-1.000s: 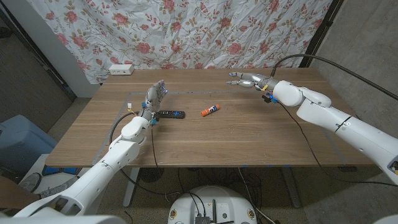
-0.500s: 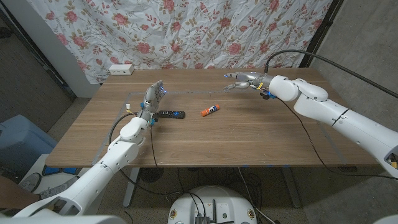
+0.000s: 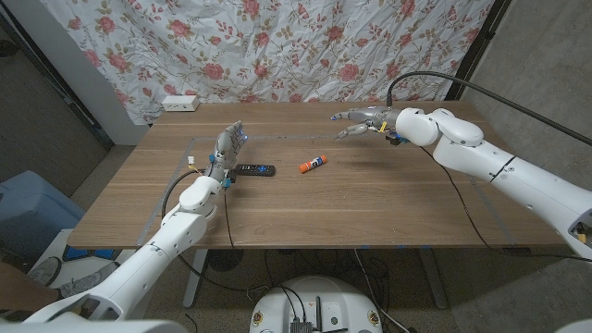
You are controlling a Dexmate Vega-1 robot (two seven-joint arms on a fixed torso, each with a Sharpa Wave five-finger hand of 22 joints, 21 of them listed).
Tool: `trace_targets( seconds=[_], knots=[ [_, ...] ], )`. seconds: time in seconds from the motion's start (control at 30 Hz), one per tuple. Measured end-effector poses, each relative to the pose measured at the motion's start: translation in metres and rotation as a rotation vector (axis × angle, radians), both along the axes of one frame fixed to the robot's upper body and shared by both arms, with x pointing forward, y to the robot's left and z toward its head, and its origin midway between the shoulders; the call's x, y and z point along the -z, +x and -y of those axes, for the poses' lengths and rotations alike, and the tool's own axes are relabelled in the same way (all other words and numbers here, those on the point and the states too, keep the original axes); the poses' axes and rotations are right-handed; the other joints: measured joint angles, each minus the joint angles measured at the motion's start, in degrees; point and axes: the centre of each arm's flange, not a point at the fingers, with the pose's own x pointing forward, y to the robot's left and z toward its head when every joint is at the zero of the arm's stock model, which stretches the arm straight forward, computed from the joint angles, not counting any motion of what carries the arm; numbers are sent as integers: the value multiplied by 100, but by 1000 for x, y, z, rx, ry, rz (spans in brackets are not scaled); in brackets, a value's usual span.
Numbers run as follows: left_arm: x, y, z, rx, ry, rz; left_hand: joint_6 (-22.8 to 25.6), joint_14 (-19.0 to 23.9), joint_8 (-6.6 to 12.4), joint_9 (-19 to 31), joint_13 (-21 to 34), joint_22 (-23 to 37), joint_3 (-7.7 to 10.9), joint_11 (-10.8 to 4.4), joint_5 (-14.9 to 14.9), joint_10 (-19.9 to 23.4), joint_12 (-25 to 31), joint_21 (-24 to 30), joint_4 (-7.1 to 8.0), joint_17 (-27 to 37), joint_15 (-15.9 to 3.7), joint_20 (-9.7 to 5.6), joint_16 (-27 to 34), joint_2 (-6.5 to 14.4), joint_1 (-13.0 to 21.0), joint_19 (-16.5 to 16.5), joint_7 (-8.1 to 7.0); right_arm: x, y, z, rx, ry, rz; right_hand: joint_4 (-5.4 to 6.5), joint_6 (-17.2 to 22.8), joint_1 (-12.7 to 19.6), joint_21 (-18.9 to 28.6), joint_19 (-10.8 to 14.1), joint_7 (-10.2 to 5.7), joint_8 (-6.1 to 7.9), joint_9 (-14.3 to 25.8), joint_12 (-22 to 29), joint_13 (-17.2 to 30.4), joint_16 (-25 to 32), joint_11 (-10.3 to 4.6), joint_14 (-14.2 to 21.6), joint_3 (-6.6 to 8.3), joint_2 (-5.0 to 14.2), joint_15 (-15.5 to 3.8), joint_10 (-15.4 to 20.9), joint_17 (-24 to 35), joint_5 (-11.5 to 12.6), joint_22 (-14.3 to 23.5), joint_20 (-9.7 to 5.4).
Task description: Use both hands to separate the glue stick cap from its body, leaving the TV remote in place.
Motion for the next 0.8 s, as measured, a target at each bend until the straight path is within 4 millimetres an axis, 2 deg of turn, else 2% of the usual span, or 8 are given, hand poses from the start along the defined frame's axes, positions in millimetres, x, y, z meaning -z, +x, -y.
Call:
trace_targets(
  seconds=[0.03,0.1,0.17,0.23,0.4,0.63,0.67,0.8],
  knots=[
    [1,0,0,0,0,-1,0,0,0,0,0,0,0,0,0,0,0,0,0,0,0,0,0,0,0,0,0,0,0,-1,5,-14,-3,1,0,61,0,19,0,11,0,0,17,16,-1,14,0,-59,14,39,0,0,0,19],
    [1,0,0,0,0,-1,0,0,0,0,0,0,0,0,0,0,0,0,0,0,0,0,0,0,0,0,0,-1,0,-3,8,-29,-5,4,4,107,0,-1,-4,24,0,0,23,17,9,31,28,-10,31,48,0,0,0,39],
    [1,0,0,0,-1,-2,0,0,0,0,0,0,0,0,0,0,0,0,0,0,0,0,0,0,0,0,0,-2,0,-6,13,-48,-8,-15,47,202,0,-1,-40,54,9,13,23,17,44,32,81,-65,31,82,-21,12,0,39],
    [1,0,1,0,-1,-2,0,0,0,0,0,0,0,0,0,0,0,0,0,0,0,0,0,0,0,0,0,-4,1,-9,14,-59,-10,1,132,332,0,21,-19,76,28,43,23,17,10,61,94,-78,61,128,-26,45,0,60],
    [2,0,1,1,-1,-2,0,0,0,0,0,0,17,0,0,0,0,0,17,0,0,0,0,0,0,0,0,-6,3,-14,15,-87,-15,-15,322,543,0,-1,-114,143,28,66,22,62,9,63,174,-166,60,252,-26,45,-13,101],
    [2,2,2,3,-1,-7,-1,0,0,0,0,0,16,0,0,0,0,0,16,0,0,0,0,0,0,0,0,-7,6,-23,20,-132,-28,-6,436,686,0,-42,-188,187,27,88,51,62,-94,118,230,-304,32,354,-26,45,-3,141],
    [2,2,2,4,0,-7,-1,0,0,0,0,0,16,0,0,0,0,0,16,0,0,0,0,0,0,0,0,-7,6,-24,20,-140,-30,1,444,742,0,-42,-196,187,27,88,51,62,-94,128,237,-250,42,358,-26,27,1,141],
    [3,2,3,3,1,-10,-1,0,0,0,0,0,16,0,0,0,0,0,16,0,0,0,0,0,0,0,0,-6,8,-29,20,-166,-34,-13,462,826,0,-42,-214,187,27,88,51,106,-125,135,256,-327,49,449,-26,1,4,141]
  ],
)
